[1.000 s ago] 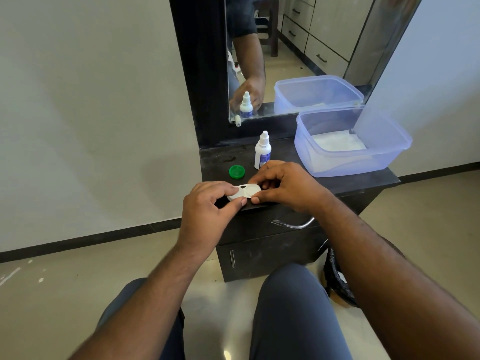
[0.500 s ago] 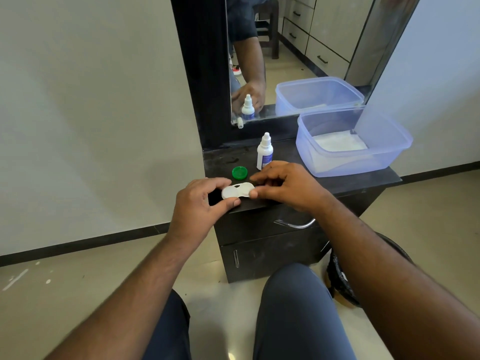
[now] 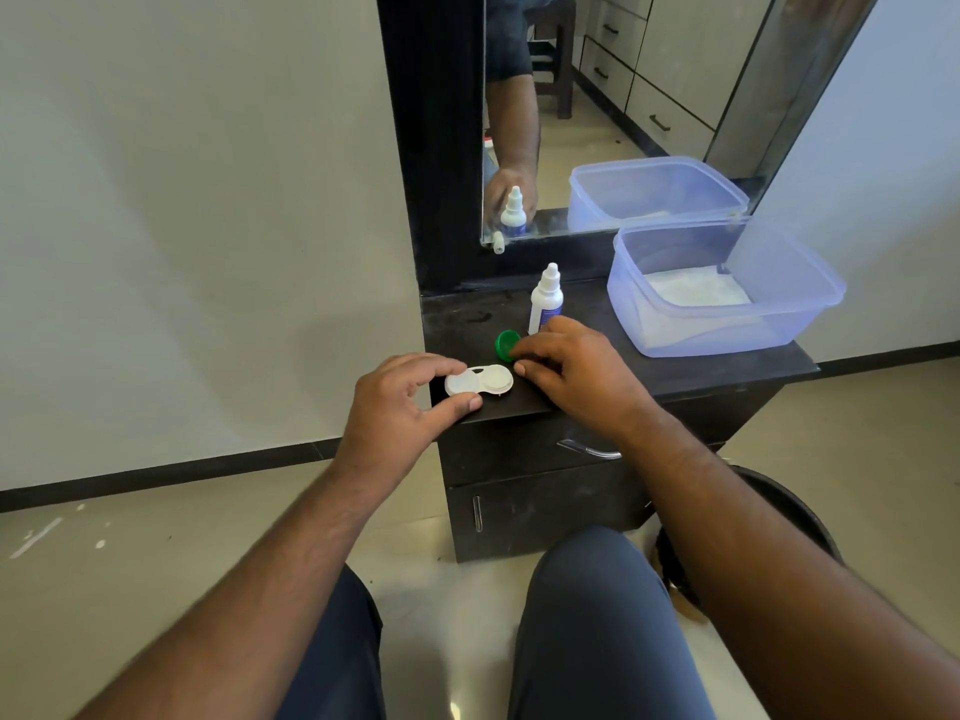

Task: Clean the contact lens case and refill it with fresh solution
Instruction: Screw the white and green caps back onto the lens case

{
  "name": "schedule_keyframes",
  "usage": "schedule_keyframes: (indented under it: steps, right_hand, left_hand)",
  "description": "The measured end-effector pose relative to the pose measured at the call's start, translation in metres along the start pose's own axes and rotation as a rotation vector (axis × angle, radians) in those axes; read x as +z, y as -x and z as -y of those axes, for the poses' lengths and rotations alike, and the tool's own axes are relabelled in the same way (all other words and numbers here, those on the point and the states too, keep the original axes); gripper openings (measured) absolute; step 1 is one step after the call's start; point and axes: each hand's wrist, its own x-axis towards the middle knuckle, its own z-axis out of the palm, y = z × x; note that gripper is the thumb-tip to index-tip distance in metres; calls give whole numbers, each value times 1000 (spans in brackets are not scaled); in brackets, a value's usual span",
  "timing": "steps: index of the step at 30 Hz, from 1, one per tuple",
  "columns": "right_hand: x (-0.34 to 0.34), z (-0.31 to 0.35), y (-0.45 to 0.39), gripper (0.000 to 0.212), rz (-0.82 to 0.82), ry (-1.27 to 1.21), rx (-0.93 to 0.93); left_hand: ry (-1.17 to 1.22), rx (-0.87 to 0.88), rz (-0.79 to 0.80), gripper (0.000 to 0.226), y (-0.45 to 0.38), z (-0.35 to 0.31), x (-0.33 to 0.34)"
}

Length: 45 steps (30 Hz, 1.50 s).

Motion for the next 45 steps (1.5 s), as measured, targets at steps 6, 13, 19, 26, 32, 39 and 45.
schedule_keyframes:
  steps: [6, 13, 19, 26, 32, 39, 45]
  right_hand:
    - [0, -4, 8, 8, -47, -38, -15]
    - [-11, -1, 17, 9, 19, 27, 31]
    - [-32, 2, 1, 48, 251, 222, 44]
    - [-51, 8, -12, 32, 395, 287, 23]
    - [-42, -4, 4, 20, 118, -284, 101]
    - [-16, -14, 12, 19, -17, -731, 113]
    - [-9, -17, 6, 29, 82, -620, 77]
  left_hand:
    - [-1, -19, -2, 34, -1, -2, 3]
    - [-17, -9, -11, 34, -1, -6, 4]
    - [14, -9, 1, 30, -3, -12, 6]
    - [23, -50, 41, 30, -5, -14, 5]
    - [24, -36, 46, 30, -6, -13, 4]
    - [33, -36, 53, 30, -7, -14, 5]
    - [12, -41, 49, 31, -6, -12, 3]
